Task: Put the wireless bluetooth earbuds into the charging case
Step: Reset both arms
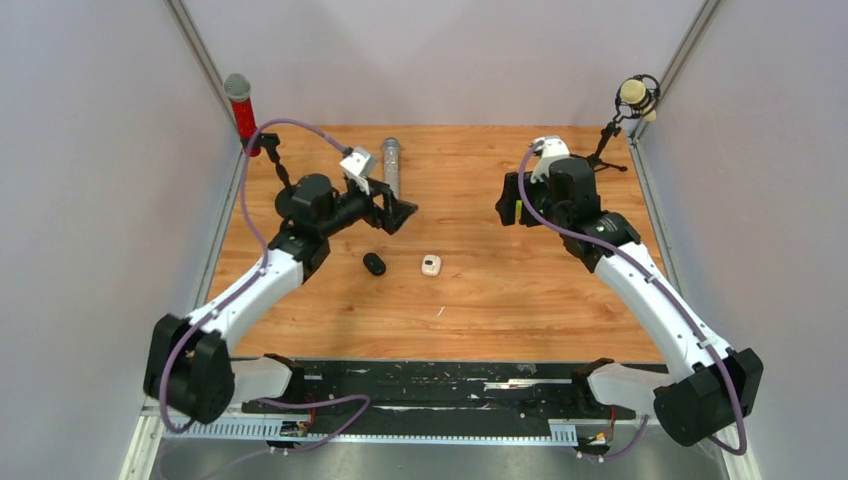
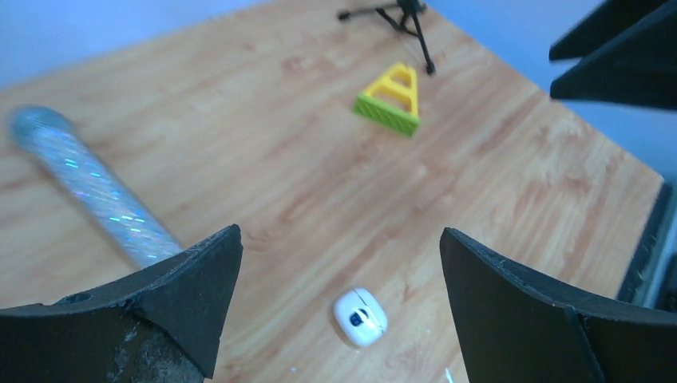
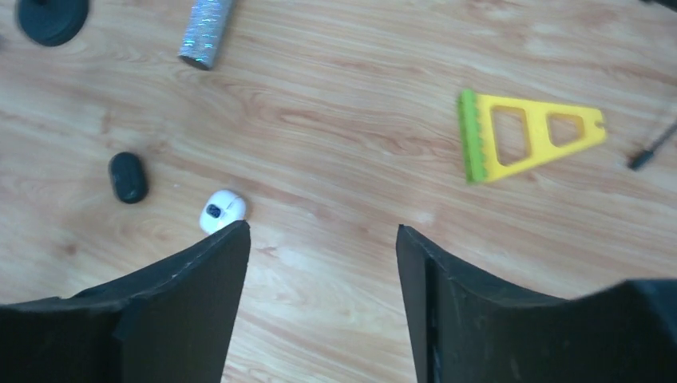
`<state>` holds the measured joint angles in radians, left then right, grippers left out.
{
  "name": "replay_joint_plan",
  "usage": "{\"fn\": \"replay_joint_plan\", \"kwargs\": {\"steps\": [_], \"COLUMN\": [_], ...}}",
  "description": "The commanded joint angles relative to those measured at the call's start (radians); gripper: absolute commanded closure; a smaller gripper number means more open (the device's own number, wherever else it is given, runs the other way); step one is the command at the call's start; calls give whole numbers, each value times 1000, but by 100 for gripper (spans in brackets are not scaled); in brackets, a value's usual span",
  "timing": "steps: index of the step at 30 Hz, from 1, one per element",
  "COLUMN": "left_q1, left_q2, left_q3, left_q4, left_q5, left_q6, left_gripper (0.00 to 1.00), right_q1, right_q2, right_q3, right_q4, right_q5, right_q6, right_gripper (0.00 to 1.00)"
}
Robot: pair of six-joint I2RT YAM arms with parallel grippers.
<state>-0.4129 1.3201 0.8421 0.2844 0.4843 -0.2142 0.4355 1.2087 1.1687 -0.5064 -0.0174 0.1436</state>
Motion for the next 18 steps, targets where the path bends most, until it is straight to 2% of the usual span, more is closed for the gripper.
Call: {"fn": "replay_joint_plan", "kwargs": {"steps": [1,2,3,7,10,12,14,15,18], "left_q1": [26,26,26,28,53,71,81,88,129], "left_q2": [-179,-251,-291,-520,-715,-805,-873,-906,-925], "left_q3": [-47,-65,-110,-251,-334,-371,-406,-430,-485], "left_q4": [-88,-99,-113,-125,-141,-179,-208,-213,-211], "left_q5": [-194,-232,-318,-563,-680,-738,-809,-826,-922], "left_q6": [91,94,94,116,122,153,234,319,486], "left_gripper": [0,0,0,0,0,0,0,0,0], "right_q1": [-71,-87,-102,-155,-170,-170,-169,-170,-169], "right_q2": [-96,-127,-159,-311,-408,-462,-508,-540,-599], "right_q3": [-95,-133,-170,-347,-476,-528,-570,-592,-653], "right_q4": [70,88,116,222,298,318,322,323,349], "right_q5": [89,100,113,163,204,283,373,399,399], "right_q6": [67,82,91,127,161,236,311,337,349], "right_gripper": [13,3,0,0,0,0,0,0,0]}}
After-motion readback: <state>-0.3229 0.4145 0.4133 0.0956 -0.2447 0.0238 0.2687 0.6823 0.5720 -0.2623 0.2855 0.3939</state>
